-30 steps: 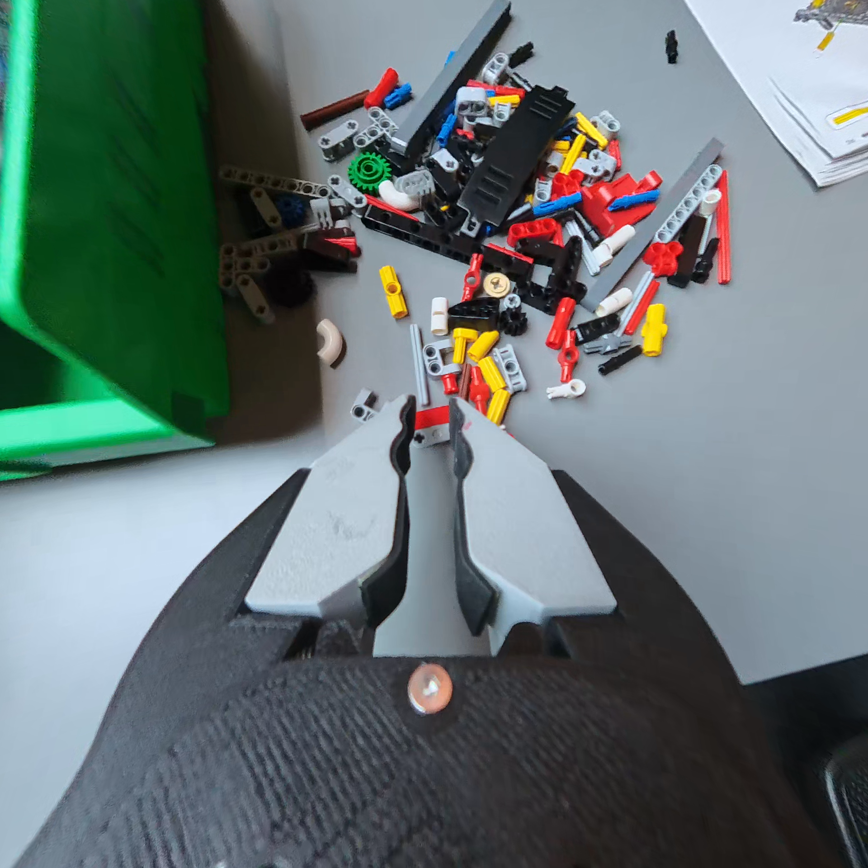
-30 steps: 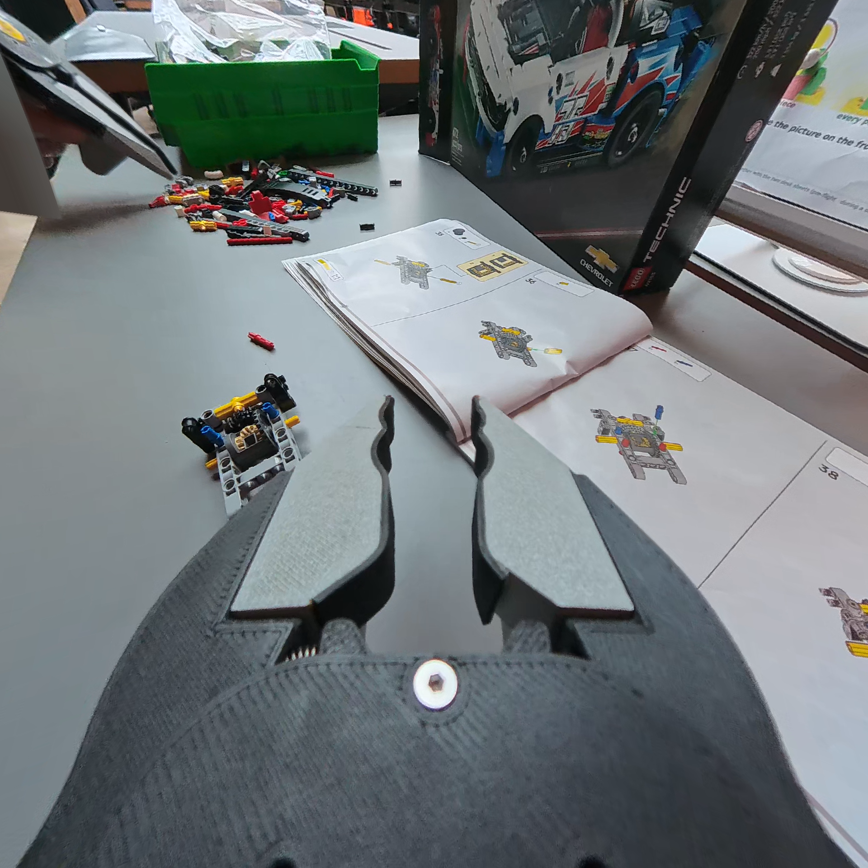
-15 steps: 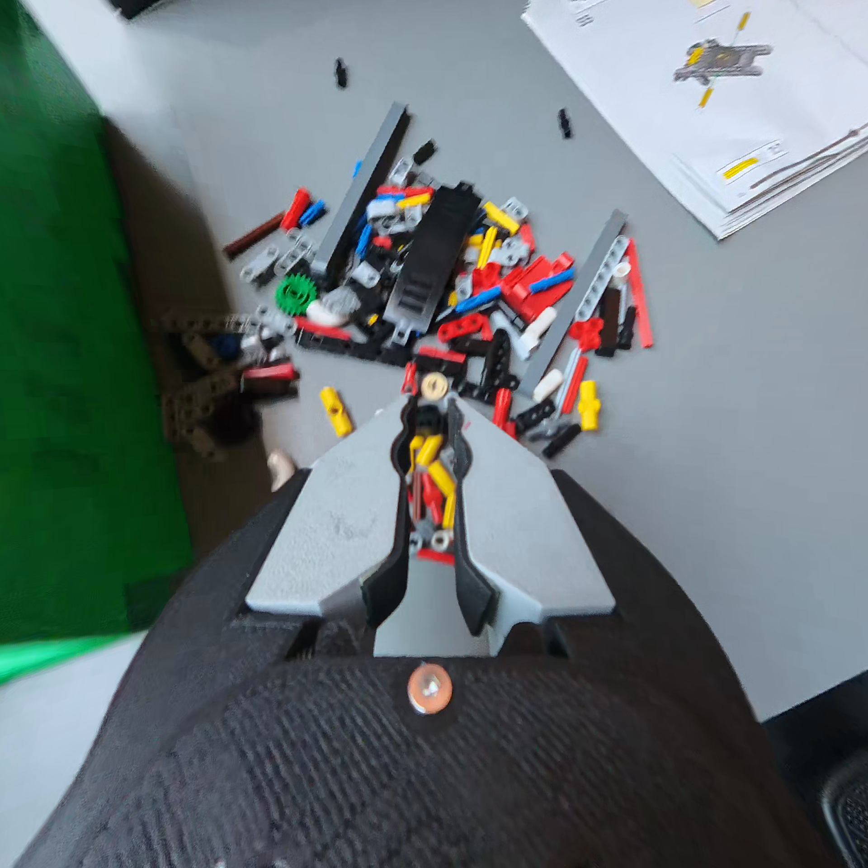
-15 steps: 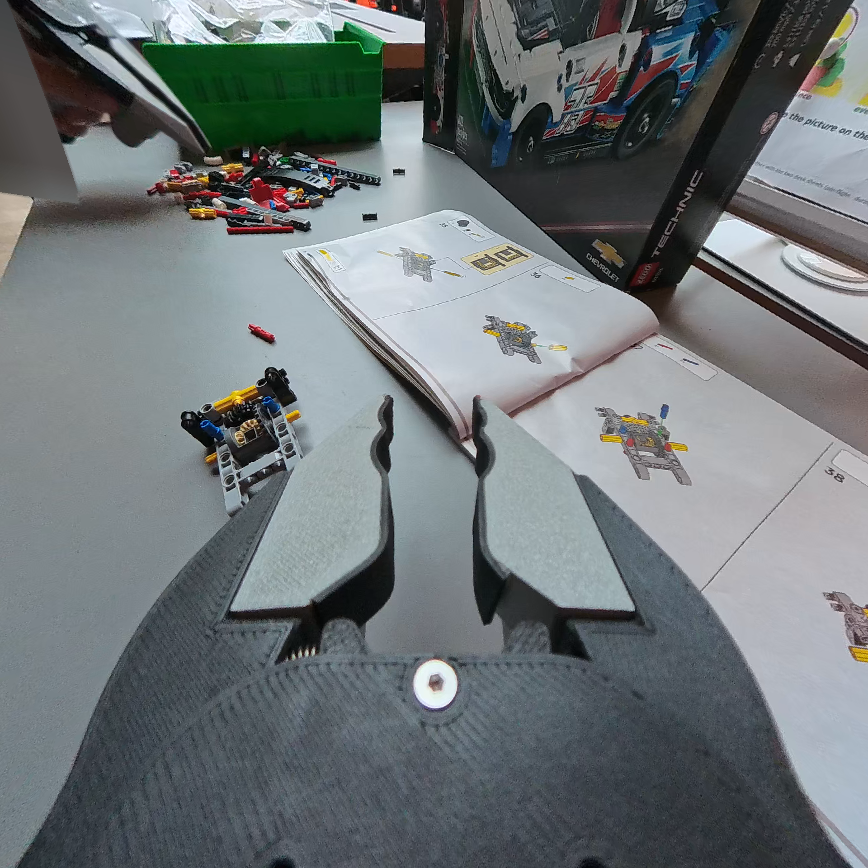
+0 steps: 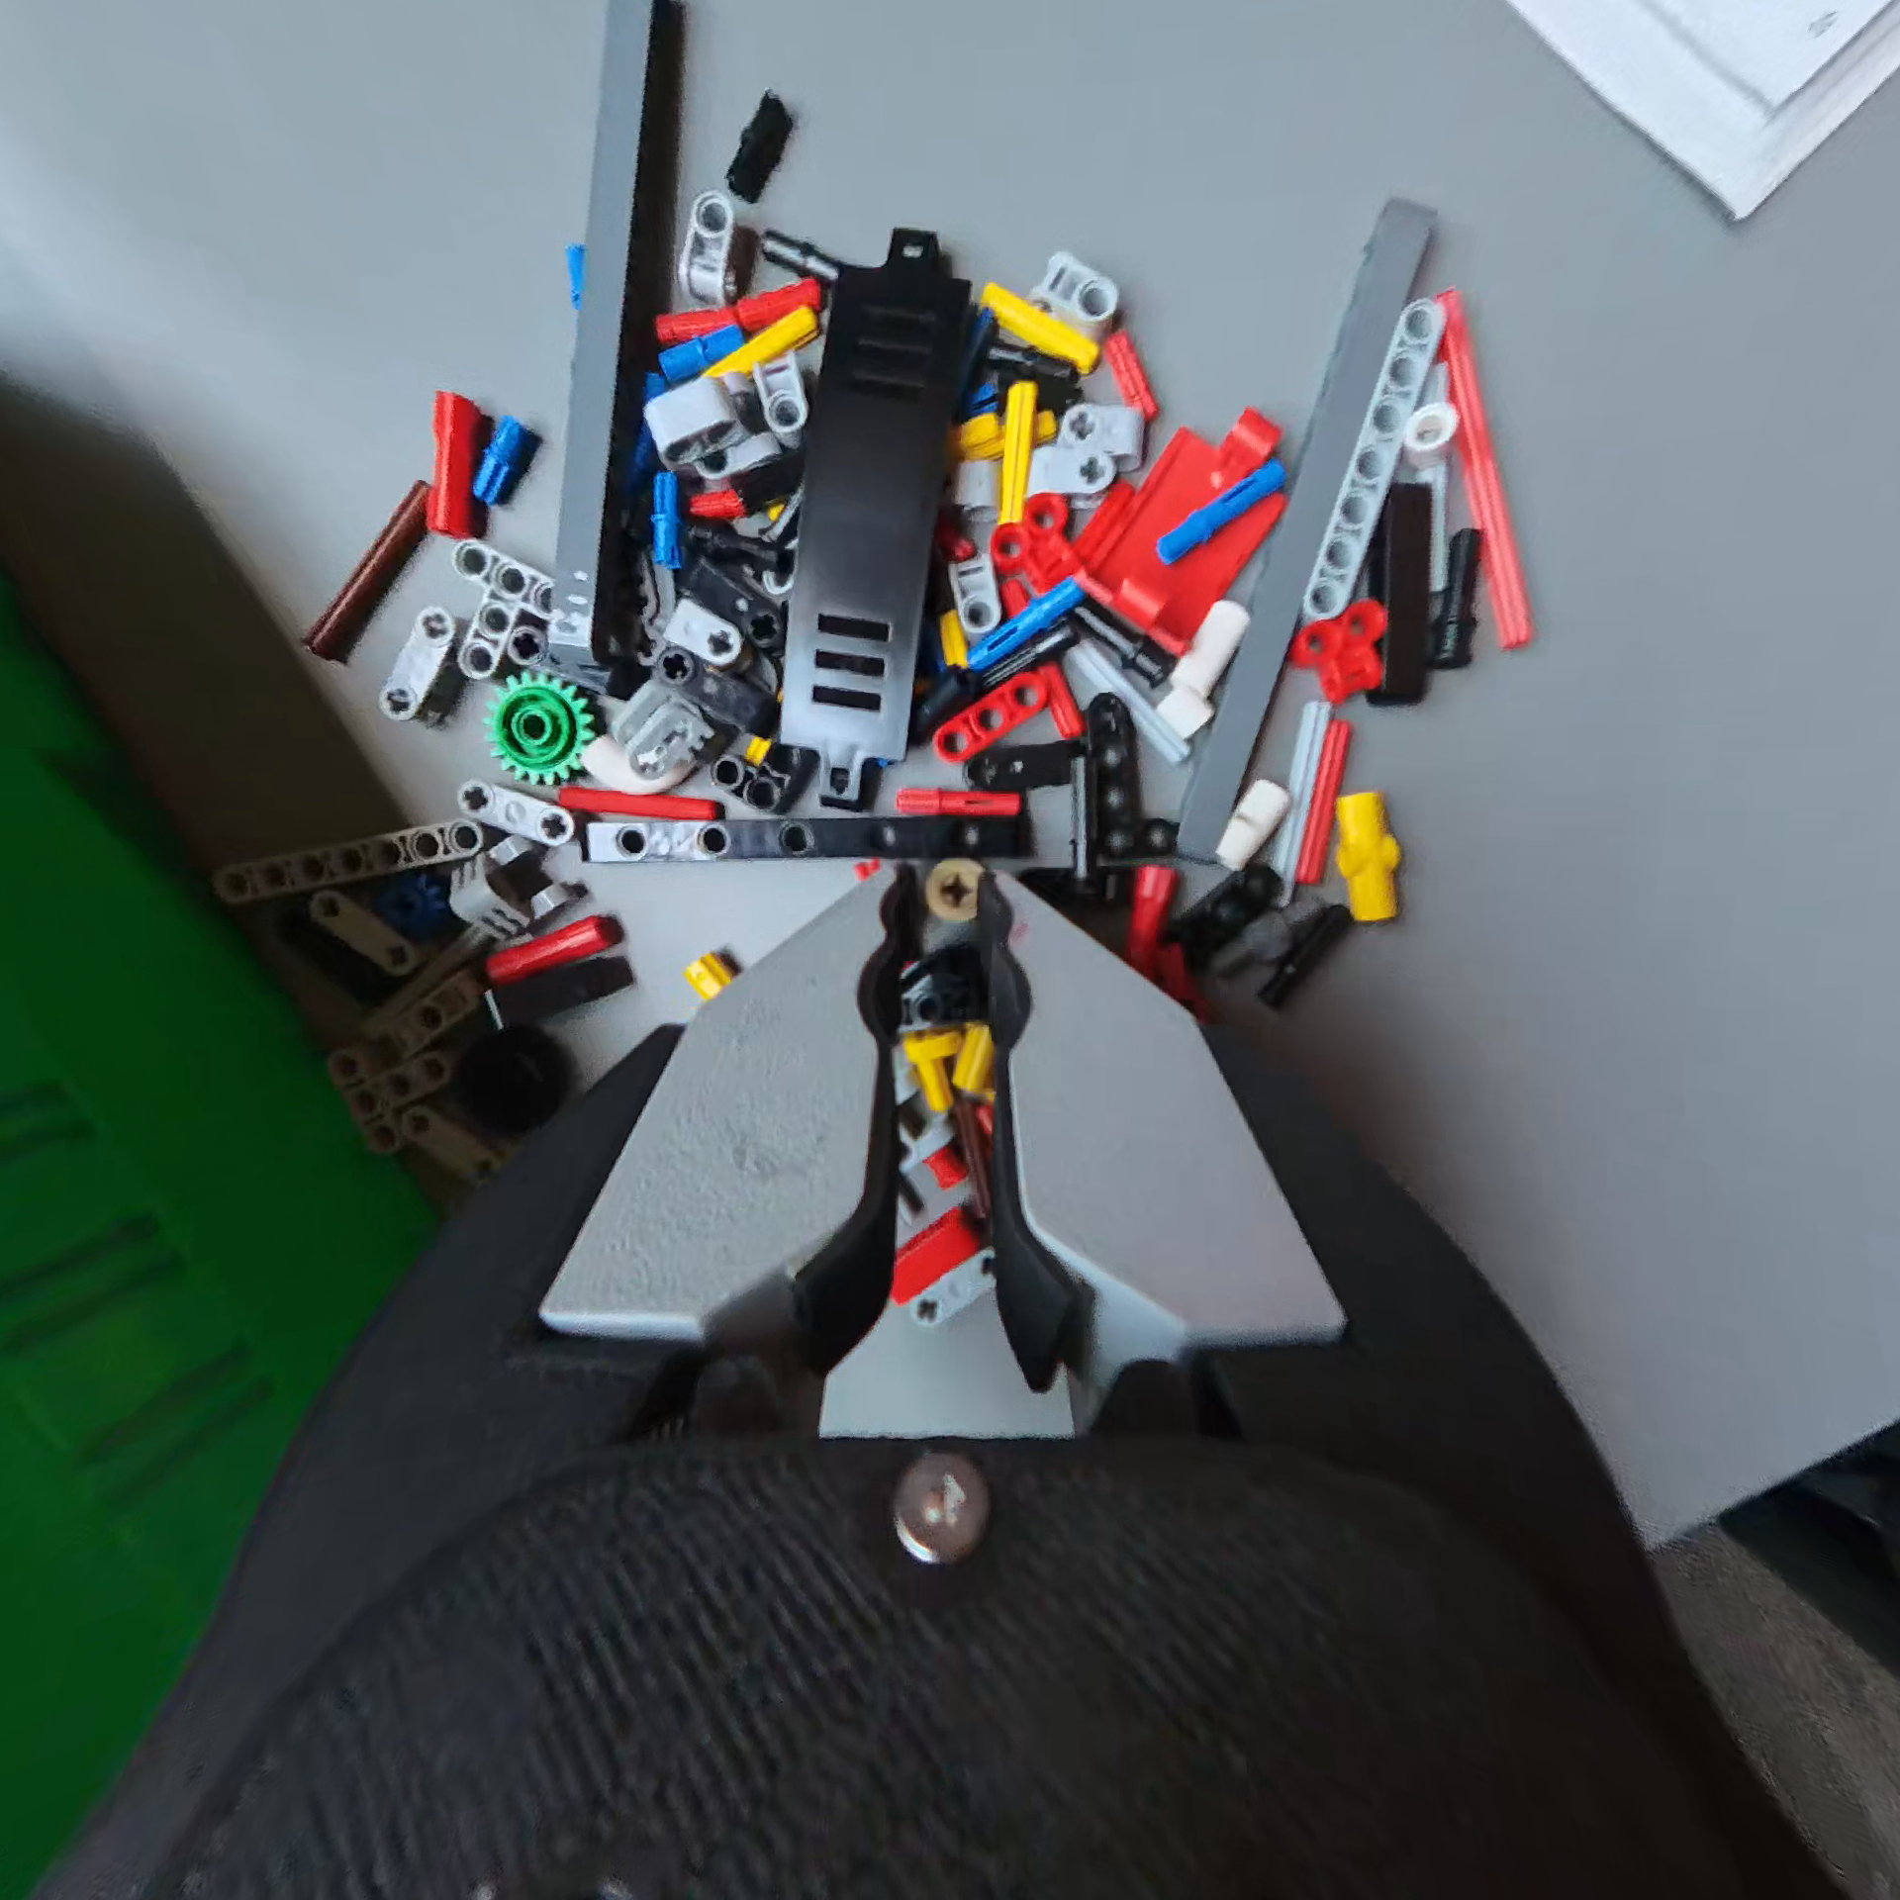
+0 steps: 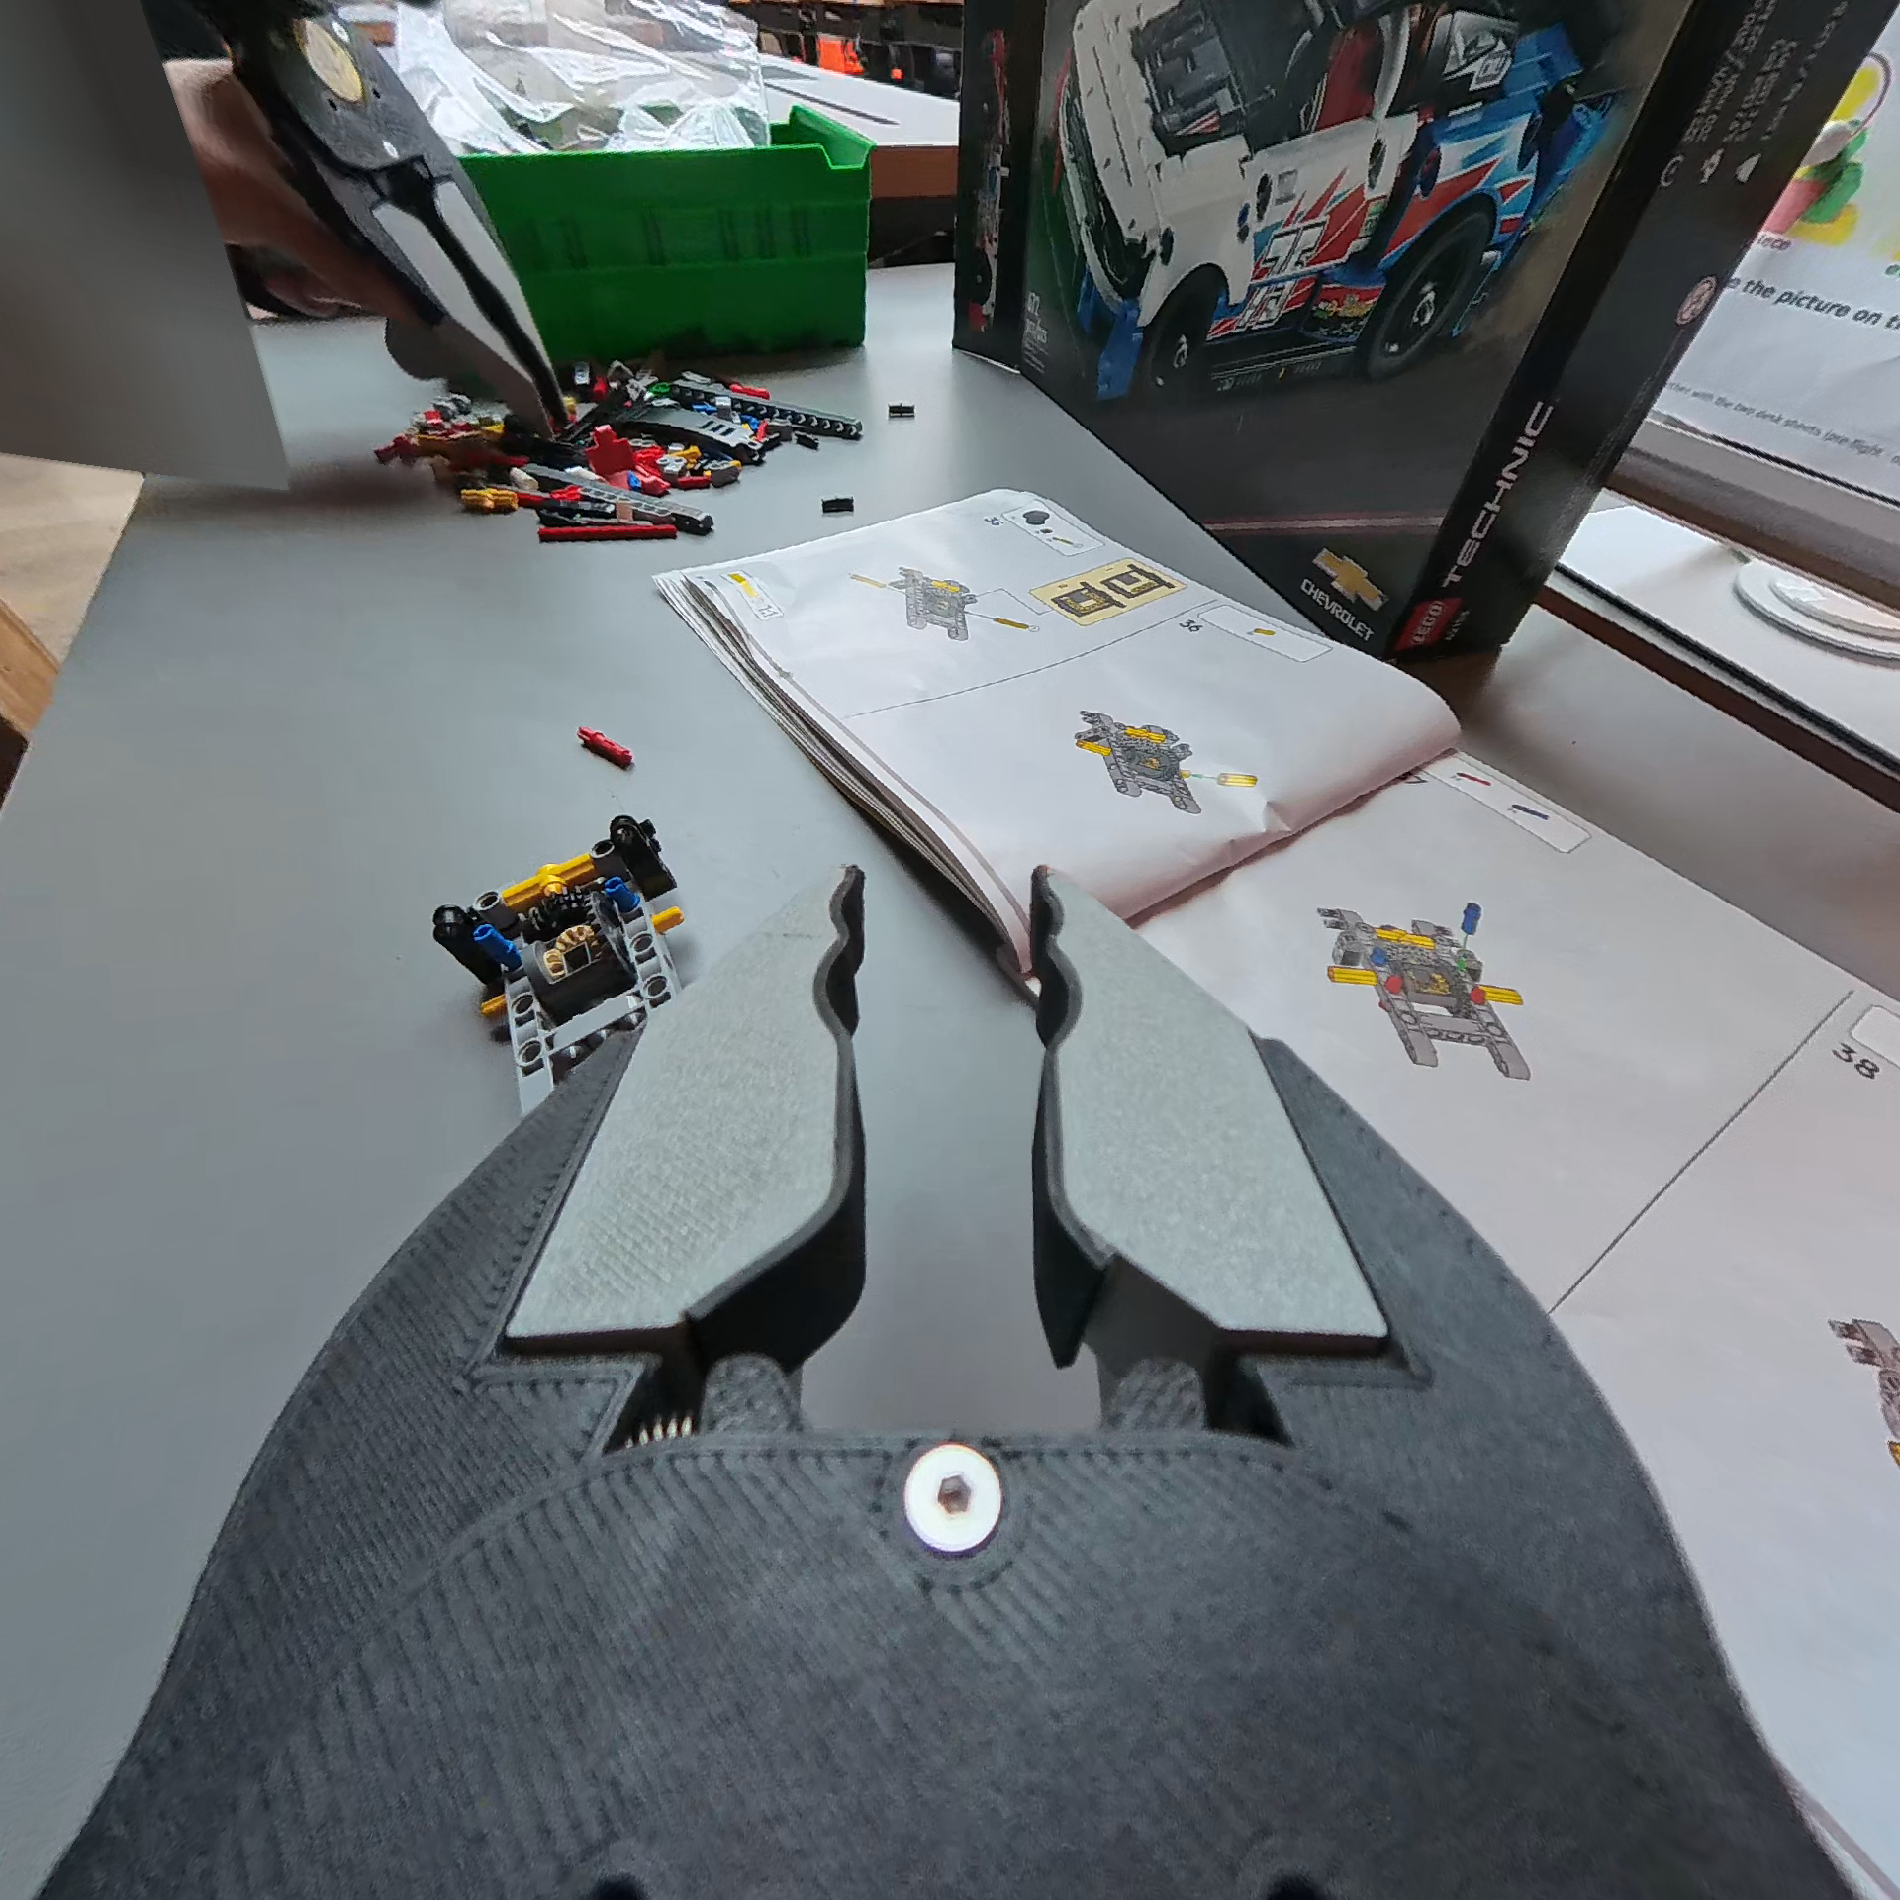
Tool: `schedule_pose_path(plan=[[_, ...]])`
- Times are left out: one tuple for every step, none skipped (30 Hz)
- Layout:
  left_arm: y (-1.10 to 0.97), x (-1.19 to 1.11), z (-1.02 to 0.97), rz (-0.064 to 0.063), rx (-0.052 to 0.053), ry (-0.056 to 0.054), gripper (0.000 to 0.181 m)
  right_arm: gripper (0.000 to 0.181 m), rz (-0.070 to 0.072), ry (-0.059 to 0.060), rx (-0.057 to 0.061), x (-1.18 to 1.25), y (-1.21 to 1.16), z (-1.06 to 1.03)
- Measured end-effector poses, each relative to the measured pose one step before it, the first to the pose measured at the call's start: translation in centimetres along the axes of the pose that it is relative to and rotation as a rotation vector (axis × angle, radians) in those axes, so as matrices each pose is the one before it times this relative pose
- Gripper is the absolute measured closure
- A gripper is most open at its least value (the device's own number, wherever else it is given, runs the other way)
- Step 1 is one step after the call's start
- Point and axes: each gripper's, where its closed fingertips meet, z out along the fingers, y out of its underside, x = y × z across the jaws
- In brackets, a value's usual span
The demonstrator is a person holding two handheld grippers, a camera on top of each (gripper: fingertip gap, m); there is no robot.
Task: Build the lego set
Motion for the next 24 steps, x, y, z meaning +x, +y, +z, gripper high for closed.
schedule_pose_path(plan=[[-0.012,-0.349,0.007,0.0099,0.0016,-0.0252,0.172,0.153,0.0043,-0.0019,0.003,0.02,-0.039,-0.024],[-0.529,-0.086,-0.104,0.0202,0.0294,-0.0143,0.173,0.153,0.0043,-0.0014,0.0033,0.028,-0.037,-0.041],[-0.796,0.321,-0.171,0.0223,0.0421,0.0091,0.174,0.153,0.0039,-0.0013,0.0032,0.021,-0.037,-0.041],[-0.648,0.347,-0.108,0.0152,0.0283,0.0153,0.173,0.153,0.0032,-0.0009,0.0035,0.021,-0.05,-0.042],[-0.176,-0.002,0.078,0.0039,-0.0029,0.0016,0.173,0.153,0.0022,-0.0002,0.0037,0.029,-0.044,-0.037],[0.299,-0.261,0.254,-0.0038,-0.0305,-0.007,0.173,0.153,0.0012,0.0004,0.0034,0.014,-0.041,-0.038],[0.399,-0.2,0.315,-0.004,-0.0307,-0.0018,0.172,0.153,0.0005,0.0004,0.0029,0.009,-0.034,-0.04],[0.203,0.042,0.229,-0.0035,-0.0104,0.0113,0.174,0.153,0.0001,0.0003,0.0023,0.001,-0.031,-0.025],[0.337,0.262,0.105,-0.0085,-0.0136,0.0234,0.175,0.153,-0.0001,0.0003,0.0019,0.004,-0.016,-0.025],[0.671,0.126,0.155,-0.0131,-0.0342,0.0142,0.172,0.153,0.0001,0.0,0.0015,-0.002,-0.022,-0.021],[0.199,0.005,-0.107,-0.0149,-0.0012,0.0062,0.173,0.153,0.0005,-0.0011,0.0007,-0.009,-0.007,-0.005],[0.383,-0.129,-0.093,-0.0014,-0.0121,-0.0038,0.172,0.153,0.0008,-0.0014,-0.0001,-0.004,-0.001,0.008],[0.183,-0.239,-0.146,0.0031,0.0014,-0.0133,0.173,0.153,0.001,-0.0013,-0.0006,-0.005,0.005,0.005],[0.201,-0.33,-0.104,0.0021,-0.0035,-0.0187,0.173,0.153,0.0009,-0.0015,-0.0006,-0.007,0.006,0.004],[-0.085,-0.222,-0.107,-0.0001,0.0102,-0.0137,0.172,0.153,0.0005,-0.0012,-0.0002,-0.01,0.003,-0.002],[-0.459,0.068,-0.106,0.0022,0.0294,0.0001,0.17,0.153,0.0003,-0.0007,0.0,-0.001,0.0,0.0],[-0.615,0.27,-0.077,0.0076,0.0336,0.0095,0.167,0.153,-0.0001,-0.0002,0.0001,-0.003,0.001,-0.009],[-0.446,0.397,0.023,0.0117,0.0202,0.0179,0.166,0.153,-0.0005,0.0002,0.0004,-0.005,-0.003,-0.006],[-0.111,0.198,0.169,0.007,-0.0023,0.0085,0.164,0.154,-0.0005,0.0006,0.0007,0.001,-0.005,-0.014],[0.127,-0.167,0.271,0.0026,-0.0172,-0.01,0.162,0.154,-0.0008,0.0009,0.0013,-0.003,-0.023,-0.011],[0.176,-0.07,0.287,0.0042,-0.0164,-0.0013,0.161,0.154,-0.001,0.001,0.0019,0.008,-0.026,-0.027],[-0.138,0.144,0.14,-0.0005,0.0068,0.0138,0.163,0.154,-0.0005,0.0008,0.0017,0.002,-0.016,-0.017],[-0.214,0.023,0.048,-0.0071,0.0108,0.0085,0.159,0.154,0.0004,0.0004,0.0008,0.002,-0.016,-0.016],[0.05,-0.171,0.076,-0.0076,-0.0061,-0.0041,0.159,0.154,0.0011,-0.0005,0.0001,0.005,0.002,-0.01]])
